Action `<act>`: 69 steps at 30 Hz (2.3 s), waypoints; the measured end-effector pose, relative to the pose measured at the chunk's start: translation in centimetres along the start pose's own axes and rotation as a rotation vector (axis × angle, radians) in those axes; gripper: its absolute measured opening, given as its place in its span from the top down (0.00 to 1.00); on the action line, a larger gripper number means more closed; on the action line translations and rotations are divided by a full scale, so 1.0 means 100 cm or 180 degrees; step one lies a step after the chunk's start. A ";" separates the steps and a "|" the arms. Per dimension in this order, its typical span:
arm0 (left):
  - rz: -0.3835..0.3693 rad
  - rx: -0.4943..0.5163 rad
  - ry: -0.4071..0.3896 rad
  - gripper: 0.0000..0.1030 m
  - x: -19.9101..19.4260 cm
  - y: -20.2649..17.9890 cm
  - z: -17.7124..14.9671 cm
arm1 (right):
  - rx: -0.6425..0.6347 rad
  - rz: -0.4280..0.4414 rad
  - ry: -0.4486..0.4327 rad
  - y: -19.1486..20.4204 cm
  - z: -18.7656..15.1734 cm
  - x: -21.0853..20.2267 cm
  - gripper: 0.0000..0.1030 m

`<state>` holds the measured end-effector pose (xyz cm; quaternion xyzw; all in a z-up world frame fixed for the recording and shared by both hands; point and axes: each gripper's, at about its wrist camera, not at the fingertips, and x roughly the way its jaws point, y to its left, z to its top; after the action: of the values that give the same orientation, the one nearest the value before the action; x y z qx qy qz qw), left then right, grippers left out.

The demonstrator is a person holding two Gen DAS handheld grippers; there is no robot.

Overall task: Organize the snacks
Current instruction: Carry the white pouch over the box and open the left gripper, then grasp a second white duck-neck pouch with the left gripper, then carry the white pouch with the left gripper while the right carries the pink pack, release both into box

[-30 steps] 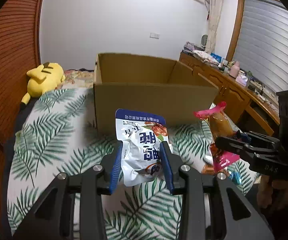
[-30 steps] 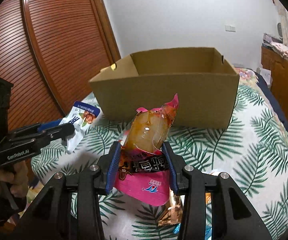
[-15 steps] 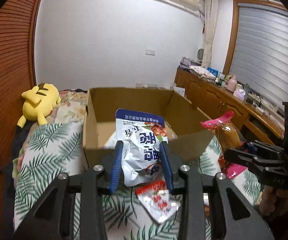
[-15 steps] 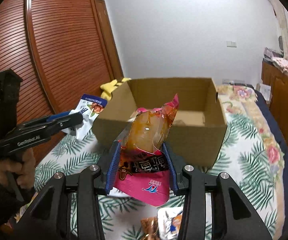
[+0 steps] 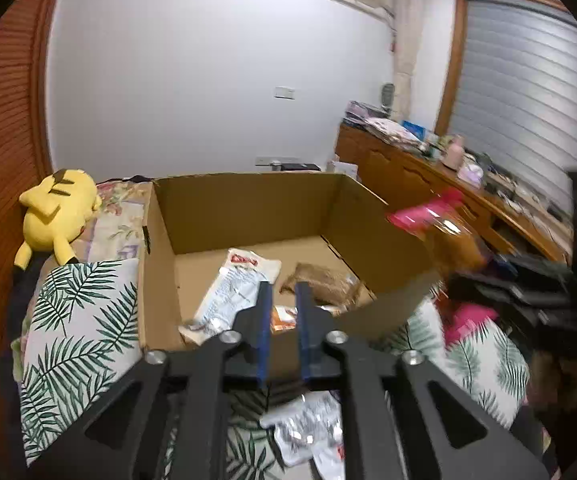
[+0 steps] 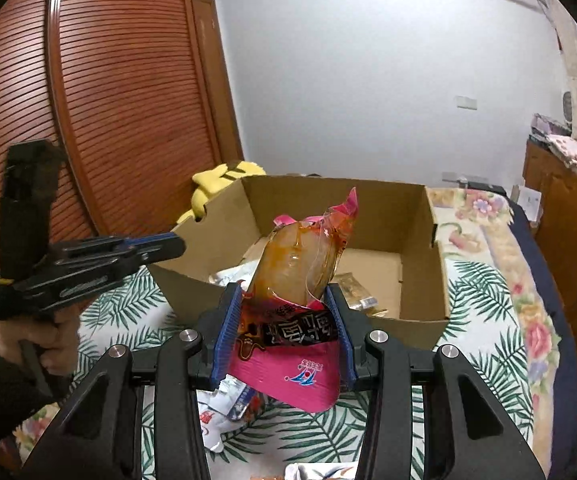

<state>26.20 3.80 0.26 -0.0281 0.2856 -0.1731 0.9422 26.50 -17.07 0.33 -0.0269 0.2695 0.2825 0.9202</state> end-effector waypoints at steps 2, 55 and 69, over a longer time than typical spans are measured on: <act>-0.0155 0.0075 0.0124 0.76 -0.003 -0.005 -0.011 | -0.0022 0.0003 0.0008 0.000 0.002 0.004 0.59; -0.0311 0.0676 0.1159 0.66 0.075 -0.032 -0.091 | 0.0223 0.0001 0.0107 -0.015 -0.034 -0.013 0.58; -0.0451 0.0450 0.0583 0.66 0.011 -0.035 -0.052 | 0.0176 0.0025 0.0074 -0.010 -0.026 -0.008 0.58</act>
<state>23.16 0.32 -4.12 0.0342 0.3548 -0.2607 0.8972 25.22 -18.78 -1.63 -0.0038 0.2881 0.2783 0.9163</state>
